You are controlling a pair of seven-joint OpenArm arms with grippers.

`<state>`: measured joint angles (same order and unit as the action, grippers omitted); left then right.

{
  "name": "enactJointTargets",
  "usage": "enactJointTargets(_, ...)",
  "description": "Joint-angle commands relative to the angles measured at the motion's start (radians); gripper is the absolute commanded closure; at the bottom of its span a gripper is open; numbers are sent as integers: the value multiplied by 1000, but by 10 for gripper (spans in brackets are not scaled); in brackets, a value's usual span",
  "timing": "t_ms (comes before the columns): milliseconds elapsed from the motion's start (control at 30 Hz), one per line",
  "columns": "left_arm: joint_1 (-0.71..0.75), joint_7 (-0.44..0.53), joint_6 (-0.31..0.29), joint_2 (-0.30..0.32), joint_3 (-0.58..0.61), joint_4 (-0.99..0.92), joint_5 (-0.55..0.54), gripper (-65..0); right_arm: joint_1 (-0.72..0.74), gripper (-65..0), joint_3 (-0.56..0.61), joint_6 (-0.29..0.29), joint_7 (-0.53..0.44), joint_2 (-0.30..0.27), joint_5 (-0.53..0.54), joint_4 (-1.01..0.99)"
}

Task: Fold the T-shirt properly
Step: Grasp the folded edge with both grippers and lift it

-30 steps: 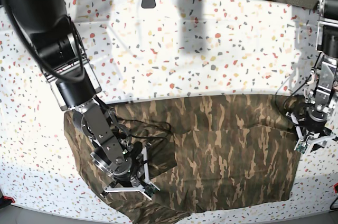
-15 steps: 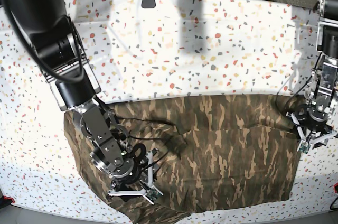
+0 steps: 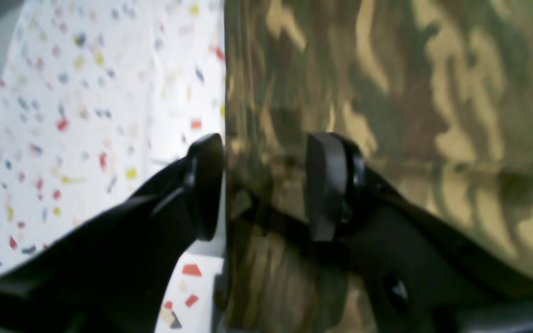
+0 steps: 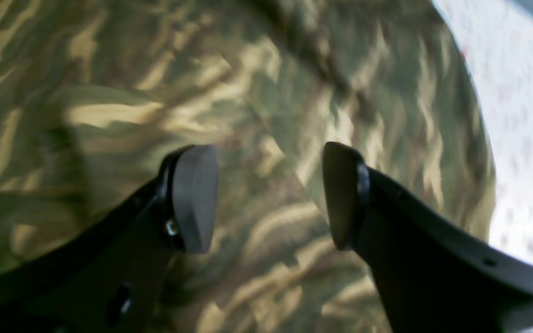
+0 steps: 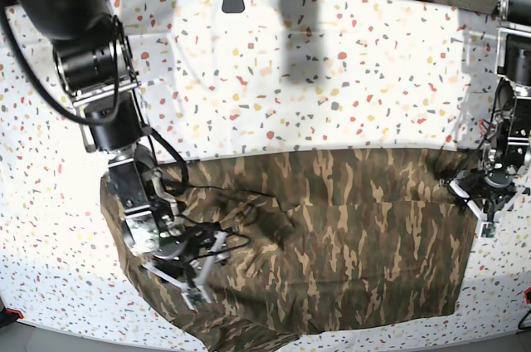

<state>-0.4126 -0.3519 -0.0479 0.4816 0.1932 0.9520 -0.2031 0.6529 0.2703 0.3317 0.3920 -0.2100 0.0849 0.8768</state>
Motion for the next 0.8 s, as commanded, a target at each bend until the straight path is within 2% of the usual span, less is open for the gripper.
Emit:
enactJointTargets(0,-31,7,11,17,-19,34,2,-284,25,-361,-40,28,-24,-6,-1,15)
enactJointTargets(100,-29,-92,11,17,-23,94,-19,-284,-19,-361,-140,130,-33,-15,3,16)
enactJointTargets(233,16,-173,9,17,-23,202,-68,-284,-68,-360,-222,181,-53,-32,27,16)
enactJointTargets(267,37,-171,6,18,-23,232,-49,-284,-77,-360,-227,224,-53,-41,19,19)
enactJointTargets(333,90,-153,6,18,-23,292,93,-284,-95,-360,-215,356,-48,-77,-11,31)
enactJointTargets(400,153,-125,-14,19,-23,351,270,-284,-116,-360,-174,366,-26,-128,-23,72)
enactJointTargets(467,229,-60,-84,31,-22,413,427,-283,-140,-360,-101,366,10,-190,-31,144)
enactJointTargets(500,269,-8,-113,45,-21,443,470,-283,-153,-360,-56,366,30,-224,-32,190)
enactJointTargets(600,370,183,-125,105,-20,500,507,-283,-185,-360,94,366,87,-326,-91,348)
enactJointTargets(667,404,284,-125,135,-20,501,599,-283,-196,-360,195,366,86,-388,-167,440)
enactJointTargets(700,412,293,-125,146,-20,500,637,-283,-196,-360,247,366,81,-416,-195,474)
enactJointTargets(767,412,280,-125,163,-20,498,648,-283,-193,-360,340,366,80,-454,-253,516)
